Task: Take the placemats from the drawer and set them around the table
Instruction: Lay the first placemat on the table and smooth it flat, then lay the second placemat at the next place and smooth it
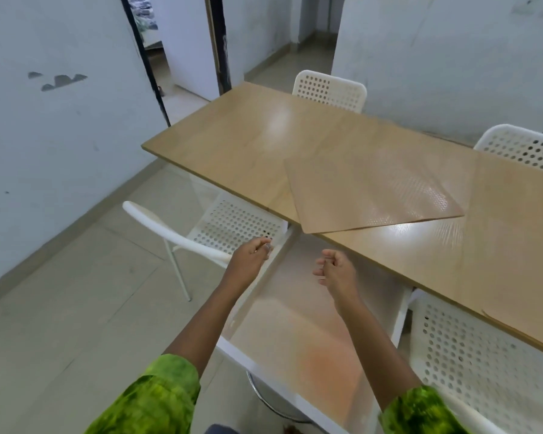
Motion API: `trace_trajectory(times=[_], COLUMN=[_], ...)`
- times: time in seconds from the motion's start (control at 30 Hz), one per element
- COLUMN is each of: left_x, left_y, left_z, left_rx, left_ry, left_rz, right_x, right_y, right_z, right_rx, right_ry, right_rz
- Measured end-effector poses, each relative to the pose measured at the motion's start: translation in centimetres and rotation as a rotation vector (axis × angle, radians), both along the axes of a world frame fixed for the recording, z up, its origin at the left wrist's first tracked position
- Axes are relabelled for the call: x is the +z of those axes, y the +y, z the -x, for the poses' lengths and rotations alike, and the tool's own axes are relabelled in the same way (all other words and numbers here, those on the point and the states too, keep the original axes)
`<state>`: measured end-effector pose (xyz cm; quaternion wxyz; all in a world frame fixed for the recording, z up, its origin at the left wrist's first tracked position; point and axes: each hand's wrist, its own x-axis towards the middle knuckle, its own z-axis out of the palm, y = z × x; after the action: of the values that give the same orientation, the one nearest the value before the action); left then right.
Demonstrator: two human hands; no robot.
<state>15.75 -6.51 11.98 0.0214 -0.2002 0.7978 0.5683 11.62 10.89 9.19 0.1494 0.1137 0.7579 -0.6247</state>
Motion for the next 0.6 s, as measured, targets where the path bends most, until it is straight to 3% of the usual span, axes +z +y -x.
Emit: trace_trajectory(times=[0.37, 0.6], left_x=[-1.2, 0.6], left_y=[-8.7, -12.2], left_z=[7.8, 11.8], left_rx=[-0.373, -0.640], left_ry=[-0.016, 0.048], left_rz=[0.013, 0.177], right_x=[-0.1, 1.6], right_y=[-7.5, -10.6], right_z=[4.0, 7.2], right_rx=[-0.313, -0.304], right_ry=[0.043, 0.073], right_rz=[-0.107, -0.502])
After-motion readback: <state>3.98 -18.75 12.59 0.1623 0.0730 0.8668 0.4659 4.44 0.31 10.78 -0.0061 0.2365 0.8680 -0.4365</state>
